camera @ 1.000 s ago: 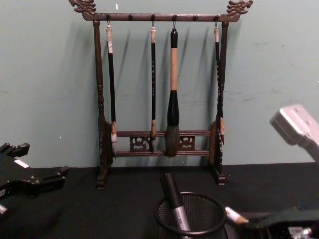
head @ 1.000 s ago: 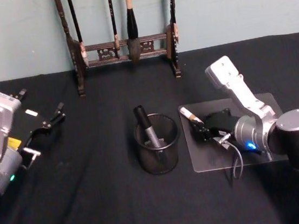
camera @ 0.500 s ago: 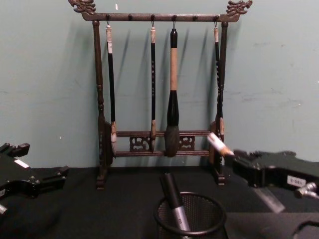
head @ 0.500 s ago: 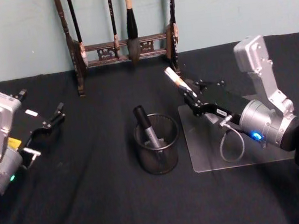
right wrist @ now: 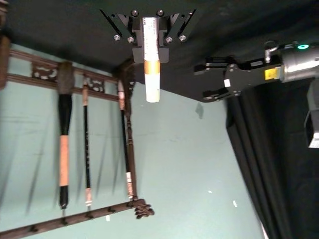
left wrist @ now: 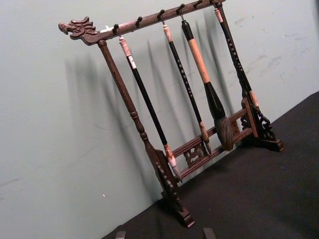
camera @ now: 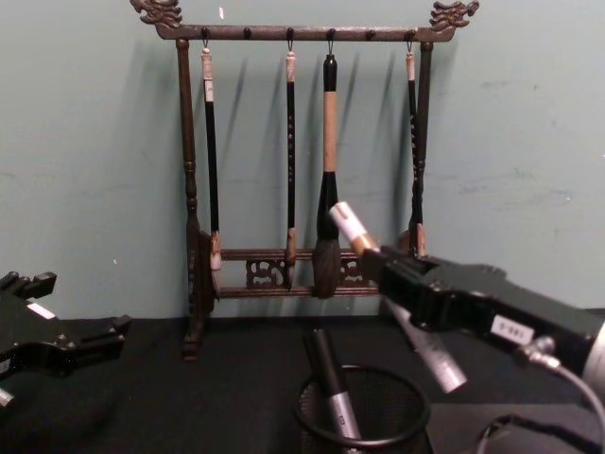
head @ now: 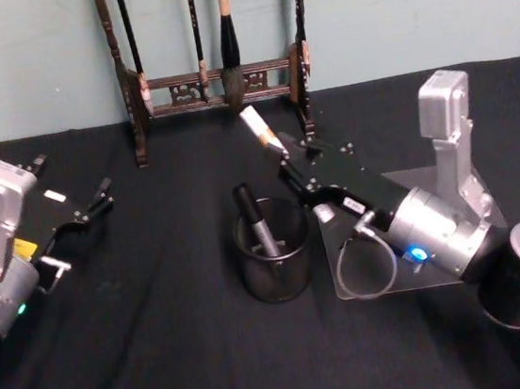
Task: Pick up the water-based marker from the table and place it into the pen holder.
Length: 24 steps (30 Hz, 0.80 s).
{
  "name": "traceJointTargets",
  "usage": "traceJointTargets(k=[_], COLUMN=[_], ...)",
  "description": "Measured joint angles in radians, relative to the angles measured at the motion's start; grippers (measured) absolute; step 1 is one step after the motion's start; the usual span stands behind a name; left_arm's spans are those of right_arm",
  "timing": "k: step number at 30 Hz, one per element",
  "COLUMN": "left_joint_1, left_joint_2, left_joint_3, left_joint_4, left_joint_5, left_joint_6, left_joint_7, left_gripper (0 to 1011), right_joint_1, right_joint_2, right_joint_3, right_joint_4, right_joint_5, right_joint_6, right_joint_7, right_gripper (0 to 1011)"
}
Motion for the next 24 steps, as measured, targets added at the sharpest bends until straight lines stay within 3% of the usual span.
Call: traceJointTargets(k=[24], left_joint_1=[0.000], left_joint_2=[0.000], left_joint_3=[0.000], left_joint_4=[0.000], left_joint_5=[0.000], left_joint_6=[0.000], left_joint_7=[0.000], left_gripper=[1001], right_joint_1=[0.062], right_joint_2=[-0.038], right_joint_3=[-0.095], right_joint_4=[0.129], right_joint_5=[0.022], right_joint_6=[-0.046], right_joint_7=[-0.034], right_gripper=[177])
